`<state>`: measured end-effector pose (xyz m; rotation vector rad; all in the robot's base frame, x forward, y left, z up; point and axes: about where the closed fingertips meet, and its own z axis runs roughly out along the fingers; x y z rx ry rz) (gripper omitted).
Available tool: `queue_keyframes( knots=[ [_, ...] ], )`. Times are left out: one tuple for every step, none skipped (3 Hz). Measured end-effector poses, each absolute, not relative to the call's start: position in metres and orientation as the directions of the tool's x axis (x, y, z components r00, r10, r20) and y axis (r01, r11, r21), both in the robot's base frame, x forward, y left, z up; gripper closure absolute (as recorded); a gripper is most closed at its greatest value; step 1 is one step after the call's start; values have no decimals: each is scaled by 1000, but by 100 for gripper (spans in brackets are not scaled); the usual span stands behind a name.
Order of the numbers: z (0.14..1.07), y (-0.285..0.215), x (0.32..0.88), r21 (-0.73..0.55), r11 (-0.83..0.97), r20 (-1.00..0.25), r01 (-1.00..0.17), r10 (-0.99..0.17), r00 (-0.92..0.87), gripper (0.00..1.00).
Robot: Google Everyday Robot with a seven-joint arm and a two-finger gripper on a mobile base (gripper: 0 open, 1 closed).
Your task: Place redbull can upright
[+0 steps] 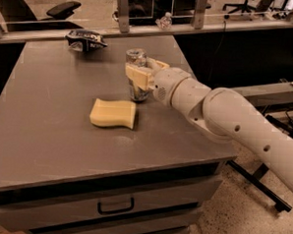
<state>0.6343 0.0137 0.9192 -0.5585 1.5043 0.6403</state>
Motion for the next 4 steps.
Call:
queue_keyframes(
  knots=[
    [912, 14, 630, 67, 723, -998, -688, 62, -32, 54],
    [909, 11, 628, 62, 724, -998, -687, 57, -30, 30],
    [904, 3, 621, 44, 714, -999, -698, 28, -34, 7],
    [899, -12, 613, 16, 705, -999, -709, -18, -41, 0]
  ],
)
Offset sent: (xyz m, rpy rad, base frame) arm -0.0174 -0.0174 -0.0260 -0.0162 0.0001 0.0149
